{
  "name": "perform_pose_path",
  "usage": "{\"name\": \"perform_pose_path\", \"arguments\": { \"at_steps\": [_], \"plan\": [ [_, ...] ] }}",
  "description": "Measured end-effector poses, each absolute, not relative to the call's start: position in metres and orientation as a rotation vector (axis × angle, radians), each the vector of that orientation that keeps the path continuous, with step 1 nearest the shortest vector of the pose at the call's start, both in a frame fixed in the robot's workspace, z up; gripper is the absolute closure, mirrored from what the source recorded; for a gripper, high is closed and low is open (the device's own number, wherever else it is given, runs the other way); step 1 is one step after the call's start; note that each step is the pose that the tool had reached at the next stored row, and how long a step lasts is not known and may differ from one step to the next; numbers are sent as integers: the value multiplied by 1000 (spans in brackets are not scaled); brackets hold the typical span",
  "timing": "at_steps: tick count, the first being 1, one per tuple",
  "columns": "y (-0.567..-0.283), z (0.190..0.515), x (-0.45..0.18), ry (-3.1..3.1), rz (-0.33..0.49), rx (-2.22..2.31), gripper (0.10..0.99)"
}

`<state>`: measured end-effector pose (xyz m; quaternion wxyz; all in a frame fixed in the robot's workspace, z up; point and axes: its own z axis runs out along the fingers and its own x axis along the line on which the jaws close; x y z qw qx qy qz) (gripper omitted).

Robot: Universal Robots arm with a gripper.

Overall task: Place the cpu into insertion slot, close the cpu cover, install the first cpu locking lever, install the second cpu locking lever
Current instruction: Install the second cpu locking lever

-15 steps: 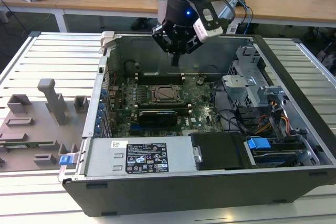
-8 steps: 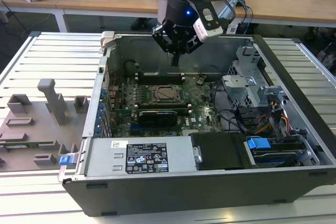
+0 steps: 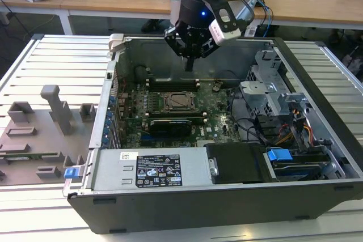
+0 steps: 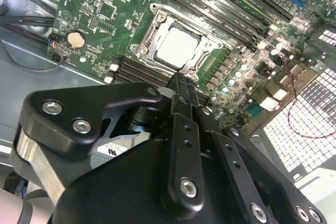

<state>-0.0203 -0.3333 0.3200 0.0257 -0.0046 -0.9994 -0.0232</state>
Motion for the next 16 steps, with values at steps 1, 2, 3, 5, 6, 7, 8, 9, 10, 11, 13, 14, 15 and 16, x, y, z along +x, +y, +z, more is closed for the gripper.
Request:
{"name": "perform_pose_path", "arguments": {
  "at_steps": [1,2,3,5,6,7,8,9,10,11,13,14,15,16],
  "plan": [
    [-333,320,-20,-3089,-72,-14,980],
    [-333,320,-20,-3089,-71,-14,980],
    [-334,320,-20,-3089,-71,-14,980],
    [-335,320,-20,-3089,-71,-14,980],
    [-336,320,-20,-3089,-71,-14,980],
    [-337,320,-20,-3089,-72,-14,980],
    [-337,320,-20,-3089,-72,-14,980],
    [-338,320,-21,-3089,-72,-14,980],
    [-339,320,-21,-3089,-72,-14,980],
    [-342,320,-21,-3089,-72,-14,980],
    [-345,320,-21,-3089,-72,-14,980],
    [-346,320,-21,-3089,-72,-14,980],
    [-347,320,-21,-3089,-72,-14,980],
    [-348,320,-21,-3089,-72,-14,980]
  ]
}}
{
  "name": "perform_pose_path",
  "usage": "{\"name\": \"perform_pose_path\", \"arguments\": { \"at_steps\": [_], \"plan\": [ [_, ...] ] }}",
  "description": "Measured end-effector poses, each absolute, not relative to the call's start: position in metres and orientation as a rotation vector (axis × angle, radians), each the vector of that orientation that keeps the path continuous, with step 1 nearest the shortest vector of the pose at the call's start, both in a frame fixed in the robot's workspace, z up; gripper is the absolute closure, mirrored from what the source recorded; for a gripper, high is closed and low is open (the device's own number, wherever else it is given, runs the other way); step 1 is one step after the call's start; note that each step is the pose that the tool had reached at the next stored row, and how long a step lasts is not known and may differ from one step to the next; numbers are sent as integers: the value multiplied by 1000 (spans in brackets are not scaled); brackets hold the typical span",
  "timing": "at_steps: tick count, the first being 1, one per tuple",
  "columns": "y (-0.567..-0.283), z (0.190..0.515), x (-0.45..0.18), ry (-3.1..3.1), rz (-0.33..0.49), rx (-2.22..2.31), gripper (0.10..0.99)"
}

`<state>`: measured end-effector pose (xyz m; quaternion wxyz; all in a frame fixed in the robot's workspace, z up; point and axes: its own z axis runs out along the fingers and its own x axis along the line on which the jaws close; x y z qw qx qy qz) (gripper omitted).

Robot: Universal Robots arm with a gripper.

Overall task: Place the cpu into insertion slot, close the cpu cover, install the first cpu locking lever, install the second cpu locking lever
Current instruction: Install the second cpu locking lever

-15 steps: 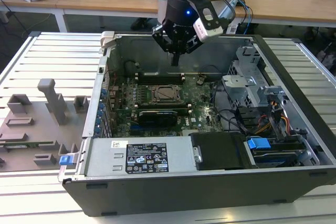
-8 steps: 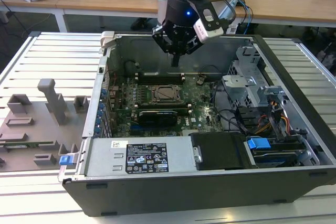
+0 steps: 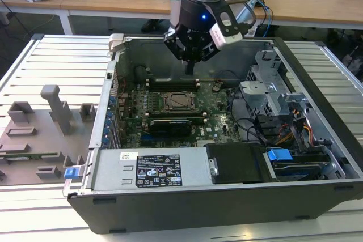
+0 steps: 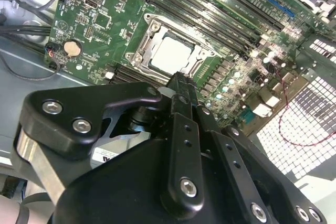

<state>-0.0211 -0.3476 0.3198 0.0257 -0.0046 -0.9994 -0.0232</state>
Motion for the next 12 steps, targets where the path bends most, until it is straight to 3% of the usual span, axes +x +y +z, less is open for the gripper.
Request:
{"name": "perform_pose_path", "arguments": {
  "at_steps": [12],
  "plan": [
    [-362,316,-22,-3089,-72,-14,980]
  ]
}}
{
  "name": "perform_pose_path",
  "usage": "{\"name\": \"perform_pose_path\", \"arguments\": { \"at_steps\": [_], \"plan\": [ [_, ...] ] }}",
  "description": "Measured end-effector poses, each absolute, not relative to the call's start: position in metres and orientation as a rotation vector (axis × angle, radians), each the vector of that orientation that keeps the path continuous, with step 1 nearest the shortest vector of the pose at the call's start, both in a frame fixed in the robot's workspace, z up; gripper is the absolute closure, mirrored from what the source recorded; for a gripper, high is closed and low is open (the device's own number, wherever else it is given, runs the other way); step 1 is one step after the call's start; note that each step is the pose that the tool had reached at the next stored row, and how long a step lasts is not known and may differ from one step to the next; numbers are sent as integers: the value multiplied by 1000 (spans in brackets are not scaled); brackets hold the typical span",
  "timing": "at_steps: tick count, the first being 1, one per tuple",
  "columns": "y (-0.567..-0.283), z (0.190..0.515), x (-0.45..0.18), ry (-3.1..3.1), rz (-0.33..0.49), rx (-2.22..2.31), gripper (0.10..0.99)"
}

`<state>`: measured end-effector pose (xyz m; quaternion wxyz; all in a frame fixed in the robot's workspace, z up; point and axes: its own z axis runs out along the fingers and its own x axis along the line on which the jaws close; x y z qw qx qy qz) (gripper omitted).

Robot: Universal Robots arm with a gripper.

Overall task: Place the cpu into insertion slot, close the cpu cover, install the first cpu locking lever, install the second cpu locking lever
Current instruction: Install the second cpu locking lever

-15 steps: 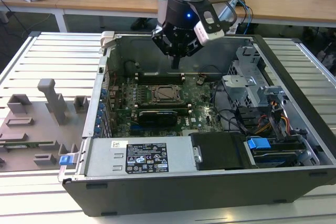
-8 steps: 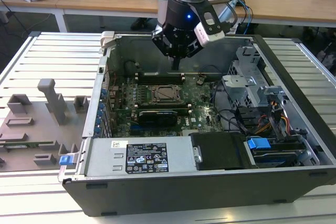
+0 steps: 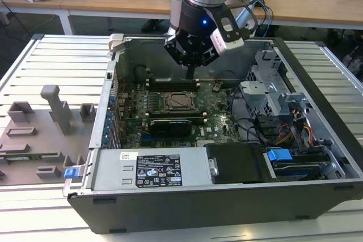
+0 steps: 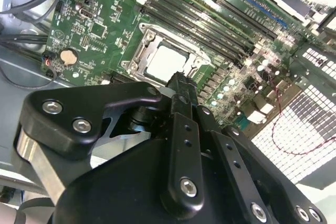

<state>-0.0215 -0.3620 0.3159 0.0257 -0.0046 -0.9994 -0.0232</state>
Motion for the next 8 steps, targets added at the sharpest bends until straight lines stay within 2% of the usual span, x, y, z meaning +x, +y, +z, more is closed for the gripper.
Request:
{"name": "perform_pose_path", "arguments": {
  "at_steps": [8],
  "plan": [
    [-368,301,-22,-3089,-73,-14,980]
  ]
}}
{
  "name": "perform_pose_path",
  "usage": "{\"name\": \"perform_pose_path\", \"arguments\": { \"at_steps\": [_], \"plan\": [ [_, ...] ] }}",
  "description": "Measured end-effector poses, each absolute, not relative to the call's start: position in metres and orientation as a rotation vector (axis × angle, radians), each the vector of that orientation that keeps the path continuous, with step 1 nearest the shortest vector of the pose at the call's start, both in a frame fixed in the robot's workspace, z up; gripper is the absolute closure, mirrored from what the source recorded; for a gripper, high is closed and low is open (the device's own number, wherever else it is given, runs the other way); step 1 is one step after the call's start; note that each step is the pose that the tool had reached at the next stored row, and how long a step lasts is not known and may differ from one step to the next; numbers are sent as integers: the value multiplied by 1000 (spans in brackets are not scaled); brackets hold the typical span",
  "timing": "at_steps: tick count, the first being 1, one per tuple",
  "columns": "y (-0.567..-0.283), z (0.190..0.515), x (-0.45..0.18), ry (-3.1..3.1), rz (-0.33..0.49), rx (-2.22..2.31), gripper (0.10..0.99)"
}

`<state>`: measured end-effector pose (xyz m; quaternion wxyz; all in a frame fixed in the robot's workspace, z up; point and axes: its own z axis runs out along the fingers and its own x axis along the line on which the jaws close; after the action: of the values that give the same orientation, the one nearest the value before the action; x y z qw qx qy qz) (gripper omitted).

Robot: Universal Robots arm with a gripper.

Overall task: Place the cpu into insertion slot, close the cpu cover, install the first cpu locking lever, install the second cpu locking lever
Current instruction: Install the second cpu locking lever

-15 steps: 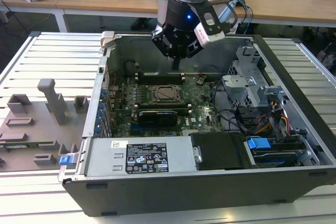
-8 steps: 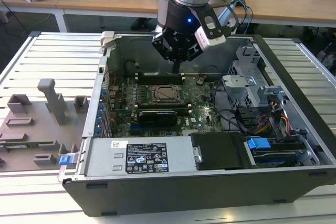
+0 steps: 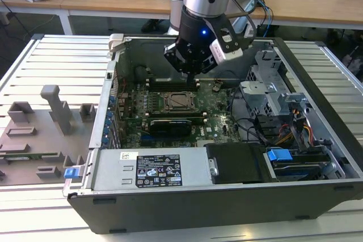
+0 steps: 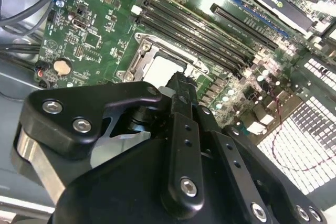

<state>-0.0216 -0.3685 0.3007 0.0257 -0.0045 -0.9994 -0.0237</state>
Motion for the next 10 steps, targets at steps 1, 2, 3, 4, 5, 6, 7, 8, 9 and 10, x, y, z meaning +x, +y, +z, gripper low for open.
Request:
{"name": "perform_pose_path", "arguments": {
  "at_steps": [1,2,3,4,5,6,7,8,9,10],
  "plan": [
    [-369,297,-22,-3089,-73,-14,980],
    [-370,295,-22,-3089,-73,-14,980],
    [-370,292,-22,-3089,-73,-14,980],
    [-370,291,-22,-3089,-73,-14,980],
    [-370,289,-22,-3089,-73,-14,980],
    [-371,287,-22,-3089,-73,-14,980],
    [-371,284,-22,-3089,-73,-14,980],
    [-371,282,-22,-3089,-73,-14,980],
    [-371,280,-22,-3089,-73,-14,980],
    [-371,277,-22,-3089,-73,-14,980]
  ]
}}
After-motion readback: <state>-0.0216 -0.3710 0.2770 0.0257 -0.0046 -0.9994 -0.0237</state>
